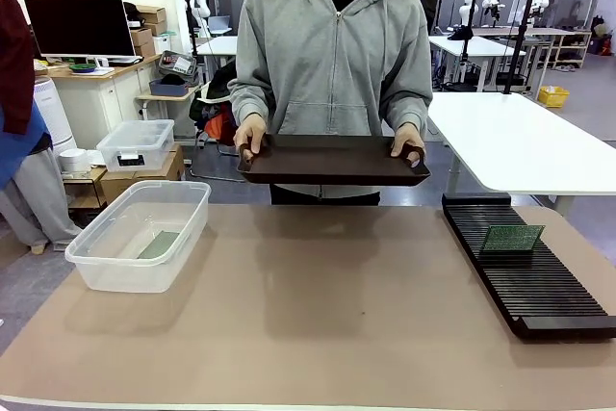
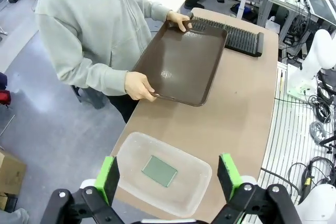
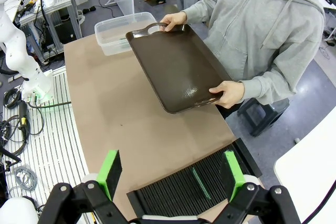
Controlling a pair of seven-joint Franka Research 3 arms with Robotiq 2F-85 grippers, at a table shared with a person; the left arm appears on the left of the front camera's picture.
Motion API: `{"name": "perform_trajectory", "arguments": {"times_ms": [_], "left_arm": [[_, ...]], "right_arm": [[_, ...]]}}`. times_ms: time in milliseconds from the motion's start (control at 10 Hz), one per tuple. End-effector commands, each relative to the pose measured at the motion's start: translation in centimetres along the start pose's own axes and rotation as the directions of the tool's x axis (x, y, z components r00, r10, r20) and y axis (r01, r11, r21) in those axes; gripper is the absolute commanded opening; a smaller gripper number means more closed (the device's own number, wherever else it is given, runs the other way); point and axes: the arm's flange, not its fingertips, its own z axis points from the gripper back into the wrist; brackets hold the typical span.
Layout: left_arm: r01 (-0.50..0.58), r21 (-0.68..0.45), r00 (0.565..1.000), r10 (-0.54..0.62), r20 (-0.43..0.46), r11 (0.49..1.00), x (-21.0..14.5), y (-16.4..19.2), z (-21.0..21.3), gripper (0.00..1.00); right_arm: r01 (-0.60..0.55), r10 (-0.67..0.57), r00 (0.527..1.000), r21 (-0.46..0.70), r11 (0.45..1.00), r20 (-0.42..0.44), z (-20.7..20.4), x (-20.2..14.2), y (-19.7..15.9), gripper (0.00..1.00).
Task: Sort PCBs into racks and boxes based on the side picked up.
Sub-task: If the short side of the Blank PCB is picked up, insert it into the PCB Rack ; if the long side is picked up, place it in the Organizing box.
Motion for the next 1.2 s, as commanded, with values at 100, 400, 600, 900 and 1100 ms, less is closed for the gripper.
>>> {"name": "perform_trajectory", "arguments": {"times_ms": [100,400,600,900,1100], "left_arm": [[0.013,0.034,1.0,-0.014,0.017,0.999,0.32,0.07,0.58,1.0],[0.004,0.016,1.0,-0.004,0.006,1.0,0.19,0.01,0.27,1.0],[0.004,0.016,1.0,-0.004,0.006,1.0,0.19,0.01,0.27,1.0],[0.004,0.016,1.0,-0.004,0.006,1.0,0.19,0.01,0.27,1.0],[0.004,0.016,1.0,-0.004,0.006,1.0,0.19,0.01,0.27,1.0]], "right_arm": [[-0.001,0.001,1.0,0.006,1.0,0.007,-0.14,-0.02,0.13,1.0],[-0.001,0.001,1.0,0.006,1.0,0.007,-0.14,-0.02,0.13,1.0],[-0.001,0.001,1.0,0.006,1.0,0.007,-0.14,-0.02,0.13,1.0],[-0.001,0.001,1.0,0.006,1.0,0.007,-0.14,-0.02,0.13,1.0],[-0.001,0.001,1.0,0.006,1.0,0.007,-0.14,-0.02,0.13,1.0]]}}
